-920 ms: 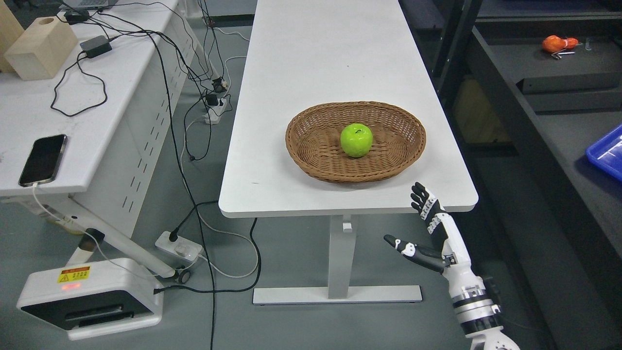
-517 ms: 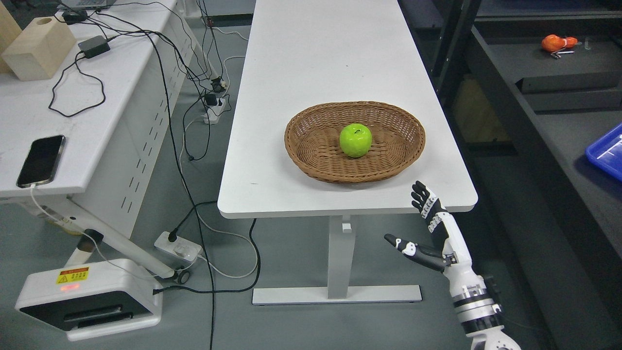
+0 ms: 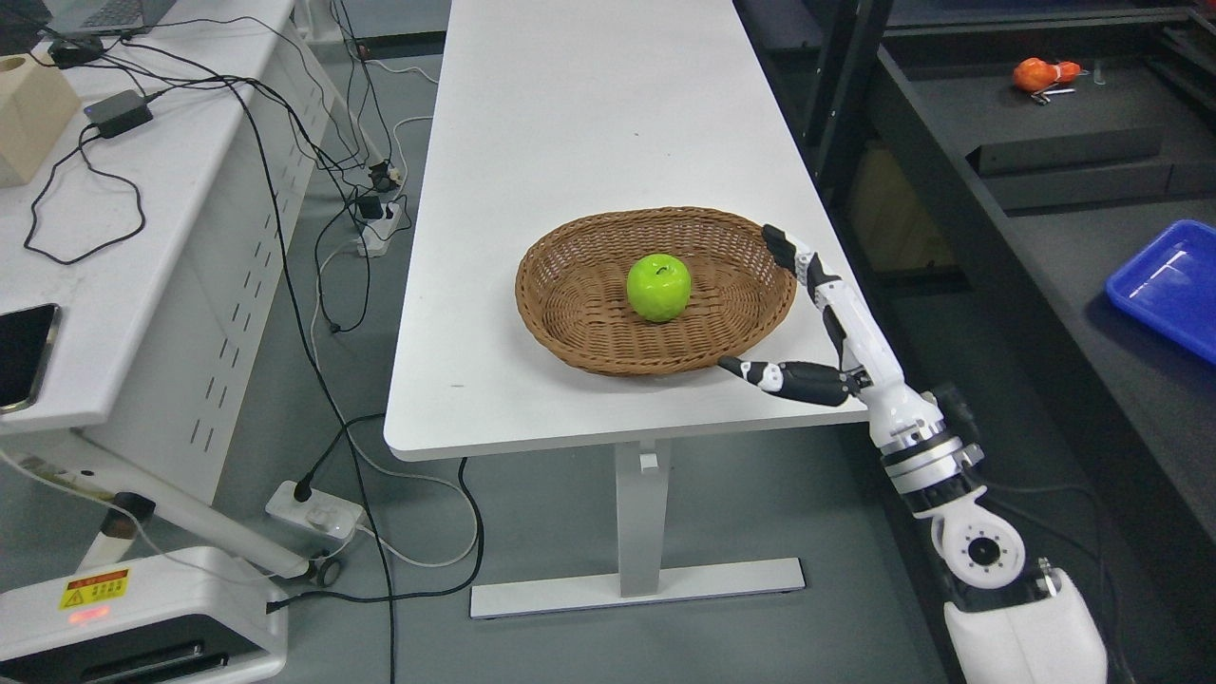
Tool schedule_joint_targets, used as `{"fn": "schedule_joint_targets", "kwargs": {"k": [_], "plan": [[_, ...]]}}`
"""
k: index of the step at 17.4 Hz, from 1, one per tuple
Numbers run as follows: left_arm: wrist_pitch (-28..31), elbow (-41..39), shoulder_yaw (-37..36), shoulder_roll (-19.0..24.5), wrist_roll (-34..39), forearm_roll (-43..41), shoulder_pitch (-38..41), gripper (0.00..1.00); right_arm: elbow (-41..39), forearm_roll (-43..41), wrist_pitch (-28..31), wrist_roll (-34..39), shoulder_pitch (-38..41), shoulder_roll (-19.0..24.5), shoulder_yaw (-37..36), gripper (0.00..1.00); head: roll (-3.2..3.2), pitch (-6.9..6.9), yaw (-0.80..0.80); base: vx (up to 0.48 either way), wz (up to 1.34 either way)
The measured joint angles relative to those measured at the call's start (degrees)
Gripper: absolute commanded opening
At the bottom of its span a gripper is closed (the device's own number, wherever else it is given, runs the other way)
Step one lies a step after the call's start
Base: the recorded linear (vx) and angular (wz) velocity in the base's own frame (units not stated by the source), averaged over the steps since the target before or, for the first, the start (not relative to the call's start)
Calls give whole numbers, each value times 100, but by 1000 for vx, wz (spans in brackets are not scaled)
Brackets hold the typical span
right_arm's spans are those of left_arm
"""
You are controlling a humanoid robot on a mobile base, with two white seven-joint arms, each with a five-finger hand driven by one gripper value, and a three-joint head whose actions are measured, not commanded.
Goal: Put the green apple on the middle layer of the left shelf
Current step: 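Reach the right hand over the wicker basket toward the green apple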
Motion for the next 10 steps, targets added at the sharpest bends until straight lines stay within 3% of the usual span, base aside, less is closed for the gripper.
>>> {"fn": "schedule_joint_targets", "kwargs": {"k": [4, 10], "plan": [[0, 0, 0, 0, 0, 0, -1, 100, 39, 1073, 291, 336, -738, -327, 683, 100, 0, 0, 0, 124, -213], [0, 1, 0, 0, 0, 0, 1, 100, 301, 1883, 420, 1166, -1313, -715, 1531, 100, 0, 0, 0, 143, 46]]}}
